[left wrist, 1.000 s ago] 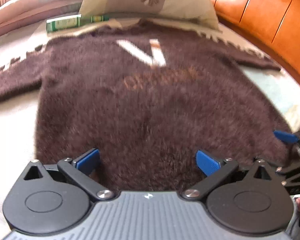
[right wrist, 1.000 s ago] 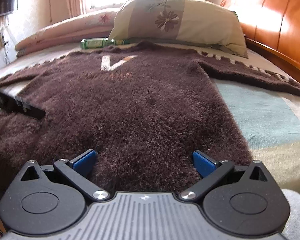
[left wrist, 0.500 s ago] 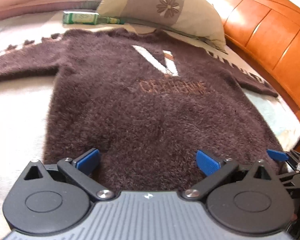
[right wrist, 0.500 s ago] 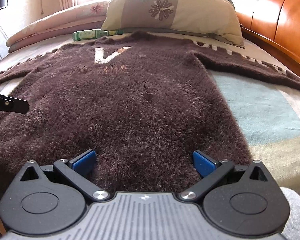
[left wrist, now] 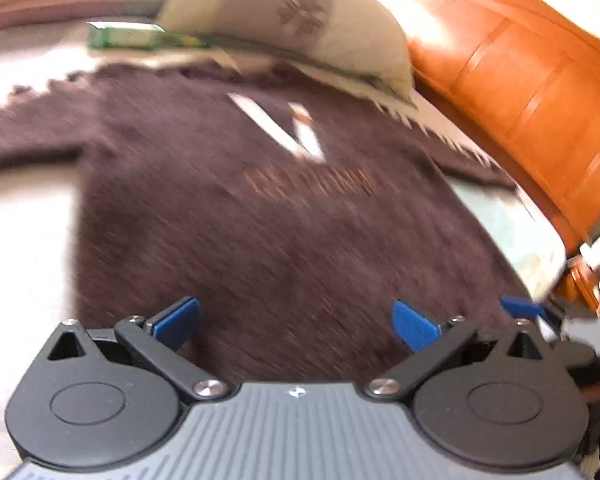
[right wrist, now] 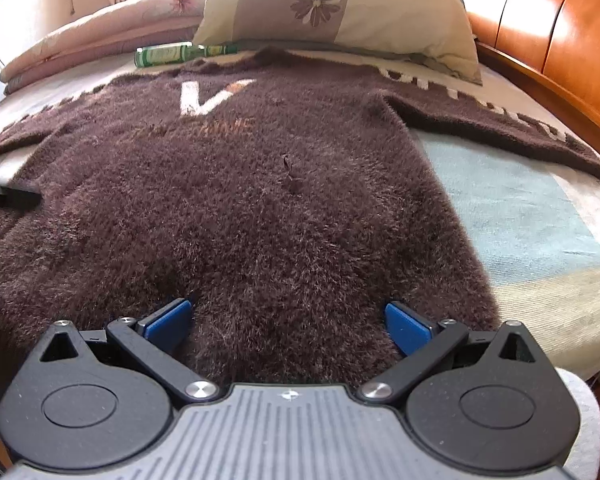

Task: Fold clothes
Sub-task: 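Lower the left gripper onto the white-lettered sleeve cuff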

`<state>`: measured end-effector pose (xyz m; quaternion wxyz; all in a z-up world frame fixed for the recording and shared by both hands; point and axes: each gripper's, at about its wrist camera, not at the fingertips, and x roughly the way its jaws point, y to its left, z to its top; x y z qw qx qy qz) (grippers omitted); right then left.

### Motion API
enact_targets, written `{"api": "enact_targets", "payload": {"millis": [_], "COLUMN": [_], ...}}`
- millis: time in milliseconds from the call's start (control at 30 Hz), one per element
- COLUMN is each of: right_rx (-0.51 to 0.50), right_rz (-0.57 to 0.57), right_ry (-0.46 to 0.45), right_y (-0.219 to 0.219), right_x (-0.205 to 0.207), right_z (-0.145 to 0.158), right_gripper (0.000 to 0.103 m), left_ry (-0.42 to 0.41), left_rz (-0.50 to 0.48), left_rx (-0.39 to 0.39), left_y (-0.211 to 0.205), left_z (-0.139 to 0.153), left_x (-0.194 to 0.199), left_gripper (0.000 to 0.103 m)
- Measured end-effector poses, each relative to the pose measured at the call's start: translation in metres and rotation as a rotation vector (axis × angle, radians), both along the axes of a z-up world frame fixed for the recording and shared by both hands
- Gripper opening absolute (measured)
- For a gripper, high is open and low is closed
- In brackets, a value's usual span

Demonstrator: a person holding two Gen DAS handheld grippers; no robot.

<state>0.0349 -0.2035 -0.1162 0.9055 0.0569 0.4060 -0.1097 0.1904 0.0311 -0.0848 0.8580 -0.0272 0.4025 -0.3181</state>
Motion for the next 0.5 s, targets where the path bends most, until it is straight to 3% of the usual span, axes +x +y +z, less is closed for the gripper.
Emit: {"api": "enact_targets", "payload": {"millis": [133, 267, 367, 500], "right_rx": [-0.004, -0.037, 0.012, 0.078], "right_rz": [-0.004, -0.016, -0.008, 0.003], "right_ry": [0.058, 0.001, -0.029, -0.066], "right_y": [0.0, 0.001, 0.0, -0.001], "right_x": [0.008, 0.011, 0.02, 0.032], "right_z": [0.009, 0.034, 0.048, 0.066], "right_gripper": [0.103, 0.103, 0.103, 0.103], "left_ry": [-0.092, -0.169, -0.125, 0.022], "left_rz": [0.093, 0.162, 0.17, 0.205], "left_rx": [0.037, 0.101, 0.055, -0.044], "left_y": [0.032, 0.059, 0.078, 0.11], "left_z": [0.049, 0.095, 0.098, 0.069], "left_x": [0.041, 0.093, 0.14, 0.197], "left_gripper": [0.102, 0.102, 0.102, 0.102]}}
